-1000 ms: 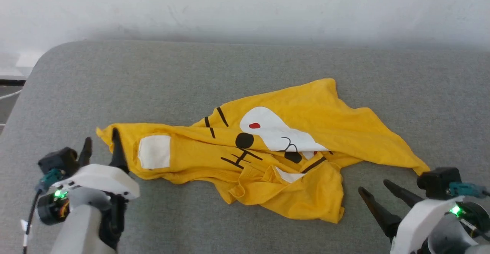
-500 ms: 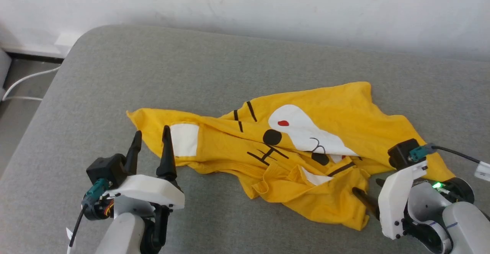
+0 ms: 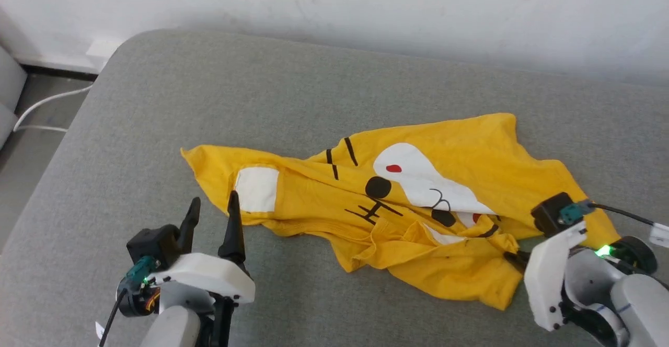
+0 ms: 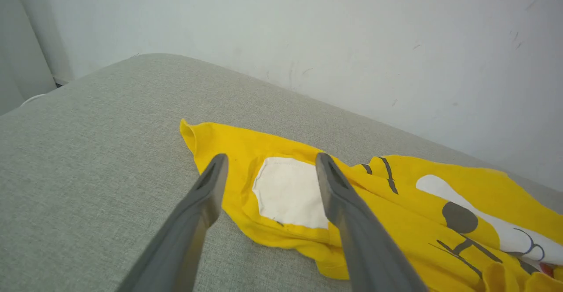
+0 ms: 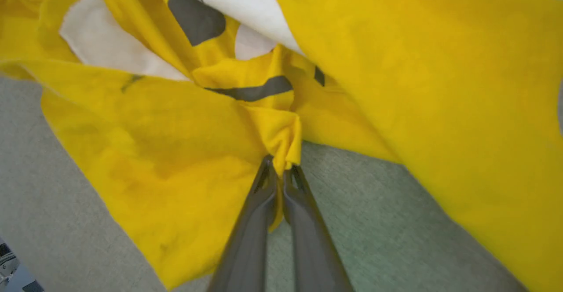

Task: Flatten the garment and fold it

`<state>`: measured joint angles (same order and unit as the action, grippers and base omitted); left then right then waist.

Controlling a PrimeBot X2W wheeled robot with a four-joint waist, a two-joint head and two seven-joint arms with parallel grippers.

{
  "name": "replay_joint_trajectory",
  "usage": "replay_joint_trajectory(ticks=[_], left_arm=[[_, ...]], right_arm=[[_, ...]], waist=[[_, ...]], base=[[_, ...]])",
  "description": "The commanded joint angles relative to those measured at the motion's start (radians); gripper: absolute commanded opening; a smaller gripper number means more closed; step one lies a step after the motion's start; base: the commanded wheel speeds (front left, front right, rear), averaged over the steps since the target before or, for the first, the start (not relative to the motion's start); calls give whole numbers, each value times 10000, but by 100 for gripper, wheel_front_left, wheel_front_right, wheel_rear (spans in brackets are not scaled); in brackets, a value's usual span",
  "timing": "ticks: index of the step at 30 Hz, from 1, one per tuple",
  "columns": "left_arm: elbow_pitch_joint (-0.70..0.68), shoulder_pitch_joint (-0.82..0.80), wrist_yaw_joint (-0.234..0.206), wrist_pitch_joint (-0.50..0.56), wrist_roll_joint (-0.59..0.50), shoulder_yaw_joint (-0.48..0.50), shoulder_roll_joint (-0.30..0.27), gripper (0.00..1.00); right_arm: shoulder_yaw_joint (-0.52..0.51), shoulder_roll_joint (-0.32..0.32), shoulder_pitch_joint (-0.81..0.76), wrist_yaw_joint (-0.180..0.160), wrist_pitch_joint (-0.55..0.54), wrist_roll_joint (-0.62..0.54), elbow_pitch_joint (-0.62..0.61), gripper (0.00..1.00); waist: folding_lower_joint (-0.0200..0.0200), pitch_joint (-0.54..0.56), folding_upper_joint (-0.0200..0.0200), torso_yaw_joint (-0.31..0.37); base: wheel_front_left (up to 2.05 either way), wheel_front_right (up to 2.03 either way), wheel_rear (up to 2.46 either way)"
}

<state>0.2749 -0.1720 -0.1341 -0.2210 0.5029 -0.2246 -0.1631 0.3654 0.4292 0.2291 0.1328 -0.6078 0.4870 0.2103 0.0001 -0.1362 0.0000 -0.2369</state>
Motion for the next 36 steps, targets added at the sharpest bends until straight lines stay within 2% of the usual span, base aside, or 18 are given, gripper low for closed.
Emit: replay_joint_trajectory(ticks=[1,7,12,16,21,22,23,26,29,34,36], left_arm=[[13,110,-43,9,24,-8,-50,100],[-10,275,-50,73,82,-47,-104,100],[-56,434,-53,116,138,-82,-133,100],[-111,534,-71,153,189,-104,-138,100],[-136,513,-36,232,188,-255,-101,100],[-130,498,-32,247,191,-280,-90,100],[-124,479,-26,262,192,-308,-80,100],[-117,396,0,300,176,-396,-66,100],[-110,301,49,327,150,-476,-87,100],[-66,96,90,321,133,-589,-31,100],[-24,-4,125,298,132,-654,32,100]], right_arm=[[-67,252,-221,-21,62,93,-144,0],[-1021,1275,-582,-21,331,-11,-1867,0],[-2071,1686,-1329,-21,705,-421,-3171,0],[-2518,1531,-2652,-21,716,-445,-3550,0],[-2378,1134,-4044,-21,961,-189,-2793,0],[-2308,1050,-4156,-21,1068,-94,-2566,44],[-2235,1007,-4218,-21,1128,1,-2343,100],[-2237,987,-4037,-21,1269,232,-2047,100],[-2574,1025,-3537,-21,969,661,-2356,100],[-3235,1202,-2285,-21,-321,748,-3310,100],[-3183,963,-1733,-21,-899,884,-3349,100]], waist=[[-1,356,0,382],[-1,858,0,1072],[-1,1189,0,1584],[-1,1208,0,1892],[-1,1022,0,2089],[-1,981,0,2101],[-1,936,0,2096],[-1,772,0,2034],[-1,580,0,1873],[-1,216,0,1429],[-1,61,0,1197]], base=[[0,0,0],[0,0,0],[0,0,0],[0,0,0],[0,0,0],[0,0,0],[0,0,0],[0,0,0],[0,0,0],[0,0,0],[0,0,0]])
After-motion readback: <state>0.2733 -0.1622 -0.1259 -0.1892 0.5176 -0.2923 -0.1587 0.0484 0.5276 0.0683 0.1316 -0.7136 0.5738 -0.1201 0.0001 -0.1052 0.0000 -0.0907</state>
